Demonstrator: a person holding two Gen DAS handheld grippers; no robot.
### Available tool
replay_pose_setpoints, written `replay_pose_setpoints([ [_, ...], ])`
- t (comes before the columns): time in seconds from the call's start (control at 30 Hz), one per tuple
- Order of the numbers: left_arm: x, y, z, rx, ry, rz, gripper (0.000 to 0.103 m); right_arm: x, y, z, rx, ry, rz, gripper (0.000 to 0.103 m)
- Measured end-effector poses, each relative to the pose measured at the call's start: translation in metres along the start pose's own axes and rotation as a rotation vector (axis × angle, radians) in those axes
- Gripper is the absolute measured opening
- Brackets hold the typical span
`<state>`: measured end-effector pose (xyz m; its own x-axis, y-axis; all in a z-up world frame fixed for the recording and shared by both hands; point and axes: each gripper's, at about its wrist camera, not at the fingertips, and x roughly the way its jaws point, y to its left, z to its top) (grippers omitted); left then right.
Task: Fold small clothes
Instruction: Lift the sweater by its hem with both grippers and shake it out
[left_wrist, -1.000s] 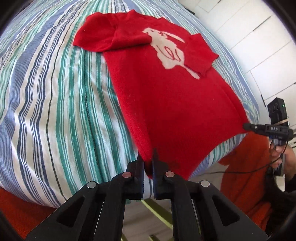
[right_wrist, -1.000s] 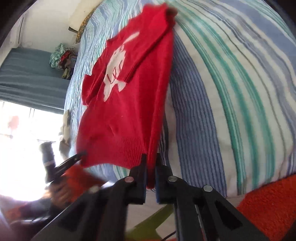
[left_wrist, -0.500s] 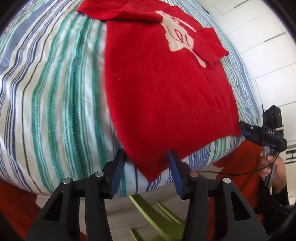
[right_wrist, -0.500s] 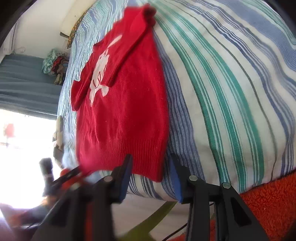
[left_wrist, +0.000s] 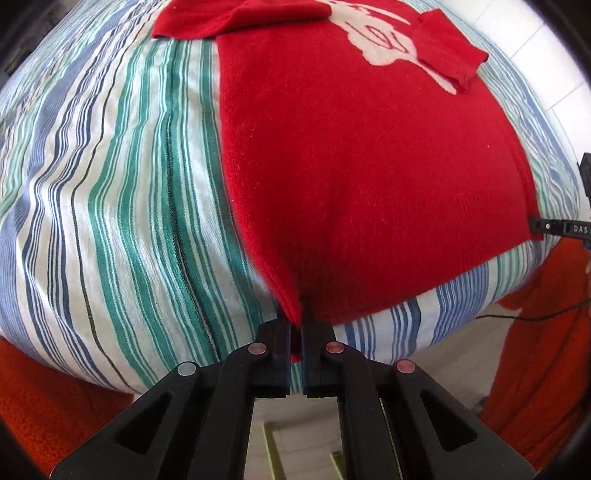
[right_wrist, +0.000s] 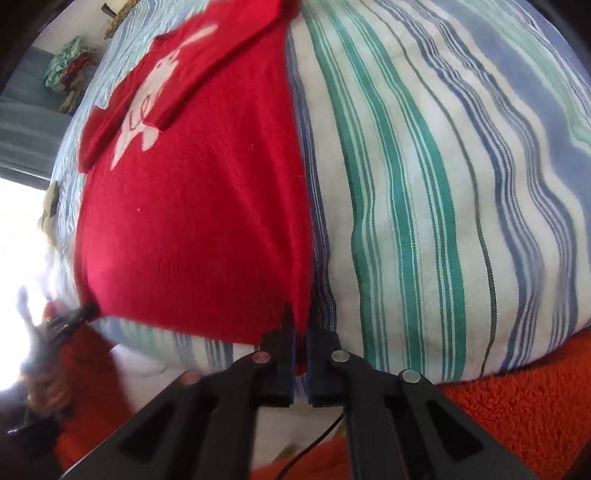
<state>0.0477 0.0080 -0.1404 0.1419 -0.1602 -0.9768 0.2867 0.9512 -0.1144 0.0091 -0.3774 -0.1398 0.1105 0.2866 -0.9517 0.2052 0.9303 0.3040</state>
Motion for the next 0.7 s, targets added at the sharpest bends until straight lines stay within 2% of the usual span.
replay_pose_setpoints([
  [0.17, 0.012, -0.004, 0.003, -0.006, 0.006, 0.016, 0.002, 0.008, 0.005, 0.004, -0.019, -0.007, -0.041, 0.003],
  [0.37, 0.025, -0.023, 0.008, -0.003, -0.002, 0.027, 0.002, 0.011, 0.002, 0.005, 0.005, -0.020, -0.026, 0.003],
  [0.7, 0.027, -0.016, 0.006, -0.021, -0.008, 0.007, 0.002, 0.010, -0.001, 0.004, 0.020, -0.027, -0.013, 0.002],
])
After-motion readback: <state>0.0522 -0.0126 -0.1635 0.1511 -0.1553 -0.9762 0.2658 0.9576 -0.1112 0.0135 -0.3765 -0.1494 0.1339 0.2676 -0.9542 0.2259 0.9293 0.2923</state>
